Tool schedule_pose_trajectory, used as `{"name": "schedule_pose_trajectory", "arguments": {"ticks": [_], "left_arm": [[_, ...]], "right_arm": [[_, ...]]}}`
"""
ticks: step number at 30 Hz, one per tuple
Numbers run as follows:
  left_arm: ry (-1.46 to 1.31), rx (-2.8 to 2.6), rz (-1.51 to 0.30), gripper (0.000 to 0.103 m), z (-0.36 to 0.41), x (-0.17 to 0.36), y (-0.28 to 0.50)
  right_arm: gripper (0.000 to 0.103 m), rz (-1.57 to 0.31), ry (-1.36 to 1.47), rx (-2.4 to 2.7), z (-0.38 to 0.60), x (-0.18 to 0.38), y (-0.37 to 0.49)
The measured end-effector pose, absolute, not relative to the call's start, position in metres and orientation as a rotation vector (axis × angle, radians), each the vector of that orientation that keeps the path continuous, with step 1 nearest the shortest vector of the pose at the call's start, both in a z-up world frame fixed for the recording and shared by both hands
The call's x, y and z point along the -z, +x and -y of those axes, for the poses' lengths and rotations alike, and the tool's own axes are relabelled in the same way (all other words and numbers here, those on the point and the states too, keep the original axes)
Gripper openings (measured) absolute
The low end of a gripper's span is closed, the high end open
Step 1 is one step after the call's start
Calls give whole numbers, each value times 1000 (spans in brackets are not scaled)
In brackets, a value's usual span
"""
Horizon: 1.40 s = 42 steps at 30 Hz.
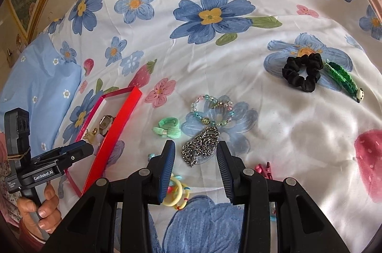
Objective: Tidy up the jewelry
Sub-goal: 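Grasp the green hair tie with the left tool while the right tool grasps the beaded bracelet, then carry green hair tie and beaded bracelet into the box and release both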
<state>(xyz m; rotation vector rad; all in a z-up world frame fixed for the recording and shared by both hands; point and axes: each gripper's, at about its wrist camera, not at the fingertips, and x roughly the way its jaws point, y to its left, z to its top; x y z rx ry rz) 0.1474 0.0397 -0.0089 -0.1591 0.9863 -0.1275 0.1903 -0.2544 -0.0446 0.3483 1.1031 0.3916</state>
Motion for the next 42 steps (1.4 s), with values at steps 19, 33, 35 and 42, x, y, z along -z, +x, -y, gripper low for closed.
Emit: {"name": "schedule_pose_trajectory", "arguments": {"ticks": [19,33,35,42], "left_arm": [[-109,236,-1035,55,21,40,222],[-103,264,-1103,22,46,94,279],[-87,265,-1102,10,48,95,278],[-96,259,-1071,5,38,81,264]], "right_arm": [[38,-1147,343,-359,265,78,233],[27,-1195,229,-343,244,110,262],[10,-1192,200,-333,242,111,263],[7,-1165,231,-347,244,104,260]]}}
